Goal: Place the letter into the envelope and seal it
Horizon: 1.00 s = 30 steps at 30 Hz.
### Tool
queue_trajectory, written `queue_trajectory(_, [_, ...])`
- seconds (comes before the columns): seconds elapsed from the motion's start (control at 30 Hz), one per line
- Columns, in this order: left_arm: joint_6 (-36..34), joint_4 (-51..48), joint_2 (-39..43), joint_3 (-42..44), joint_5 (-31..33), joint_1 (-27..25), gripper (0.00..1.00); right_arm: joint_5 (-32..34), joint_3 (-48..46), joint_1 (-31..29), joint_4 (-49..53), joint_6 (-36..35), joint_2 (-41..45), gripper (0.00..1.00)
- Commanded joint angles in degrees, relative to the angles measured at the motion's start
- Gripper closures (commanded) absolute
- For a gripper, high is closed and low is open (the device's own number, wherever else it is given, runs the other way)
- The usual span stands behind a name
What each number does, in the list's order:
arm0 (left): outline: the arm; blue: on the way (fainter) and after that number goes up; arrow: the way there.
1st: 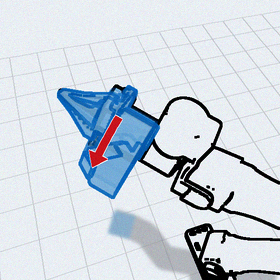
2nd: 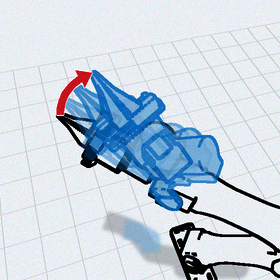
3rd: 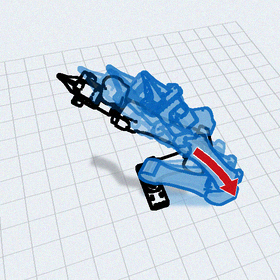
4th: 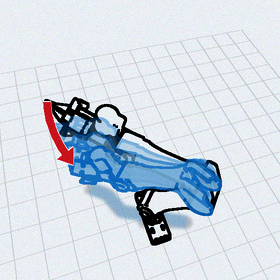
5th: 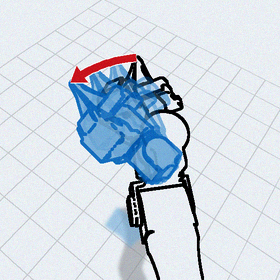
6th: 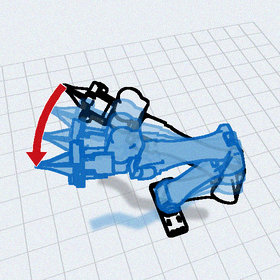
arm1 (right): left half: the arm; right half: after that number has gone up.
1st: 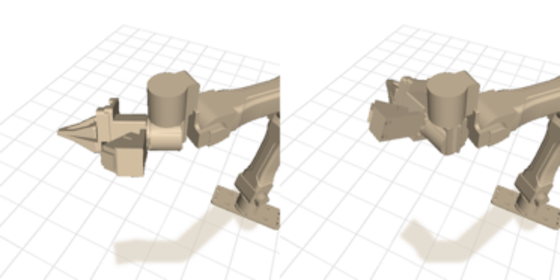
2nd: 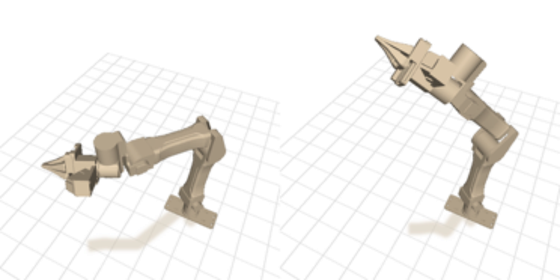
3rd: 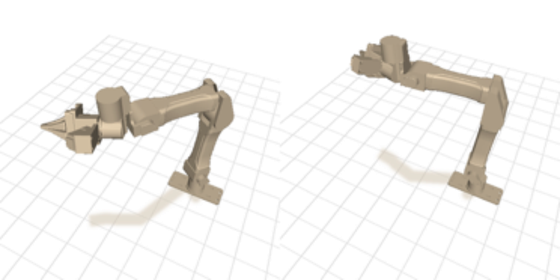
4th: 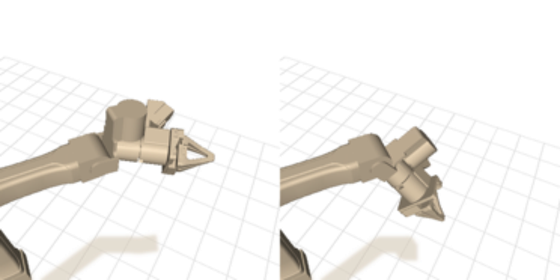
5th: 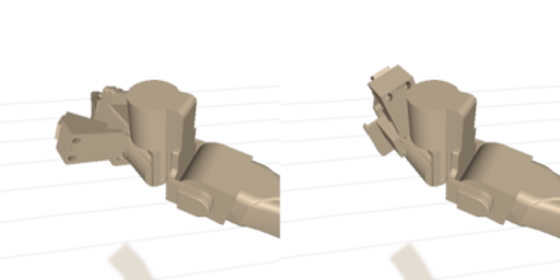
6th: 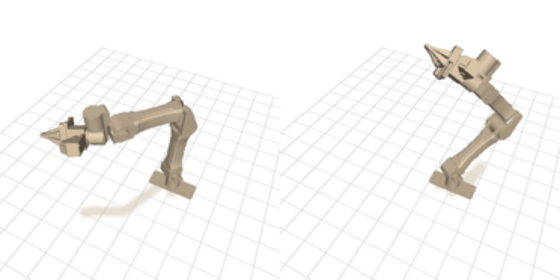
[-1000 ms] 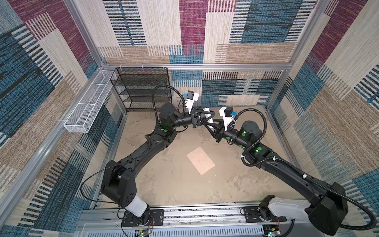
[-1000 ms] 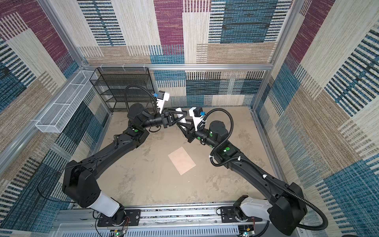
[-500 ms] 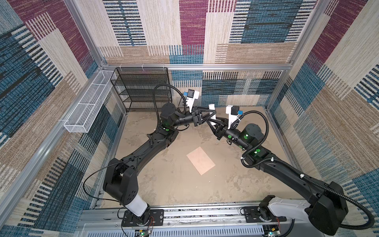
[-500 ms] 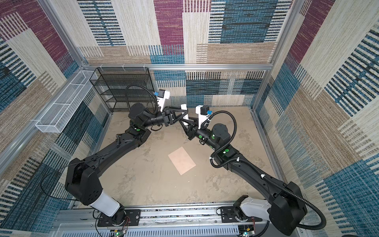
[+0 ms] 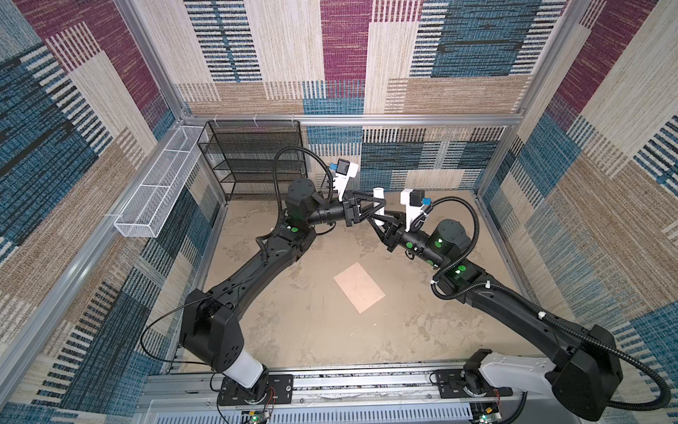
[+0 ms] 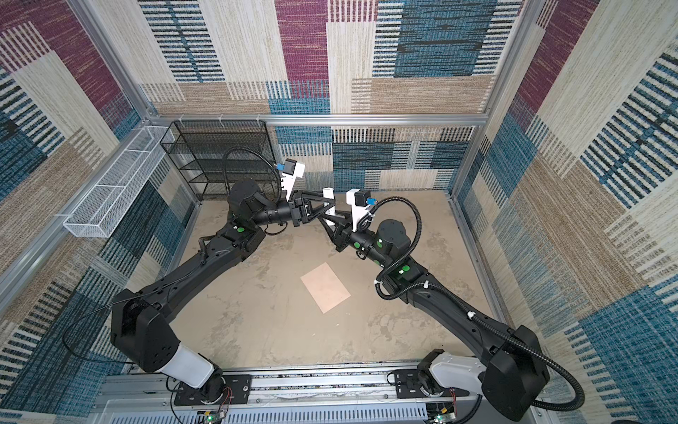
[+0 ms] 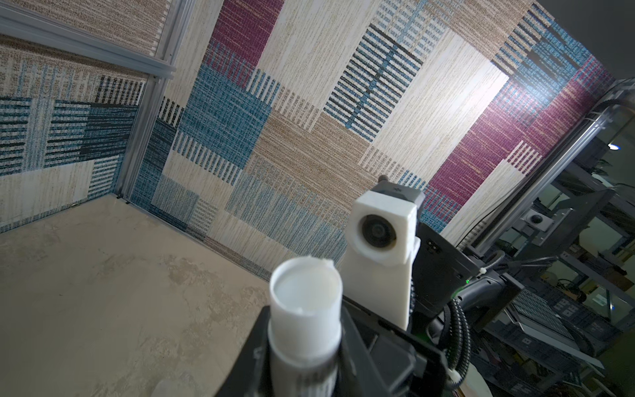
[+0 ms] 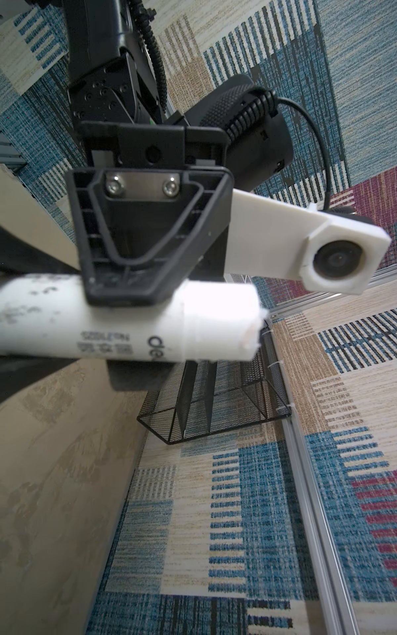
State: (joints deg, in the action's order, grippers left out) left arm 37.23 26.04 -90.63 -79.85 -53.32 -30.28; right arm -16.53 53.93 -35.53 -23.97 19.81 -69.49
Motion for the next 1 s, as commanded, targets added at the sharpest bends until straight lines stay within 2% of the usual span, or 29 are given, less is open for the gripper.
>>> queue_trajectory(0.0, [-1.56,-3.26,0.0,-0.28,-5.03,-0.21,0.82,-0.12,0.82,0.02,-2.15,-1.97,0.13,0.86])
queue_trajectory(0.07, [-1.81,-3.25,0.02,-0.09,-4.86,-0.27,0.92,-0.36,0.82,0.02,-1.62,-2.18,0.23,0.82])
queue_trajectory(0.13, [-3.38,-4.75,0.7,0.11,-2.95,-0.2,1.0,-0.46,0.52,0.02,-0.64,-2.87,0.55,0.7])
queue_trajectory(0.23, [-9.32,-10.16,2.75,0.6,2.6,-0.09,1.0,0.36,-0.08,0.02,3.33,-5.01,1.06,0.46])
queue_trajectory(0.3, [-13.1,-13.41,4.29,1.0,6.2,0.23,1.0,2.13,-0.99,0.14,6.47,-6.88,1.91,0.39])
queue_trajectory(0.5, [-21.48,-21.9,8.03,2.41,13.55,1.86,1.0,4.75,-4.4,6.28,14.41,-7.7,4.86,0.36])
queue_trajectory(0.63, [-25.48,-26.13,9.14,3.11,14.21,2.51,1.0,7.6,0.06,10.54,23.55,-10.08,2.38,0.36])
queue_trajectory(0.77, [-27.08,-27.69,9.59,4.83,14.4,2.6,1.0,12.08,7.8,14.46,35.03,-9.18,-4.66,0.38])
queue_trajectory(0.97, [-28.63,-29.23,10.16,7.71,15.18,2.52,1.0,17.79,23.7,19.85,58.95,-0.85,-21.24,0.4])
